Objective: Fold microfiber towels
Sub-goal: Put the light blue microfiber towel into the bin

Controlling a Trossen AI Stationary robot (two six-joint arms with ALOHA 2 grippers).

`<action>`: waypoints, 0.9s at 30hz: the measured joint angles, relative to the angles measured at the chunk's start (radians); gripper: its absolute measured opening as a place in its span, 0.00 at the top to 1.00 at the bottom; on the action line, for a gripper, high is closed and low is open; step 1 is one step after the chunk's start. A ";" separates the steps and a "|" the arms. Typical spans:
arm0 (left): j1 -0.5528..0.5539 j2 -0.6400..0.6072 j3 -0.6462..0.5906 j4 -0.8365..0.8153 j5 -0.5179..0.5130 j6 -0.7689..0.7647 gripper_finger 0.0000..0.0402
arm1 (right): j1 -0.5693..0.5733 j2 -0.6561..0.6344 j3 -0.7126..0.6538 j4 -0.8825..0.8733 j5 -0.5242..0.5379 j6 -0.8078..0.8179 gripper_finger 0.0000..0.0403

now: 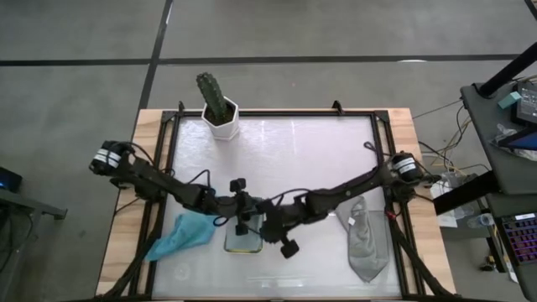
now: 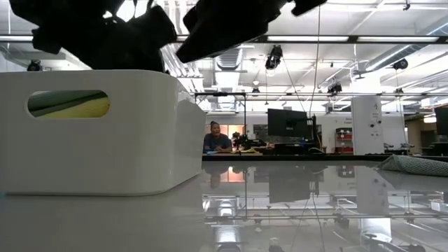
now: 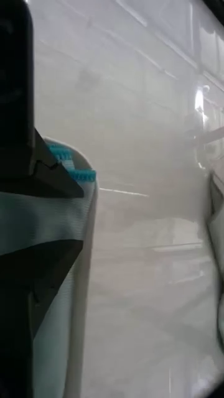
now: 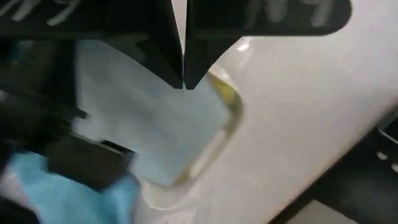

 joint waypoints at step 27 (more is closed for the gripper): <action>0.007 0.033 -0.002 -0.006 -0.018 -0.002 0.74 | 0.040 0.097 0.068 0.000 0.079 0.076 0.98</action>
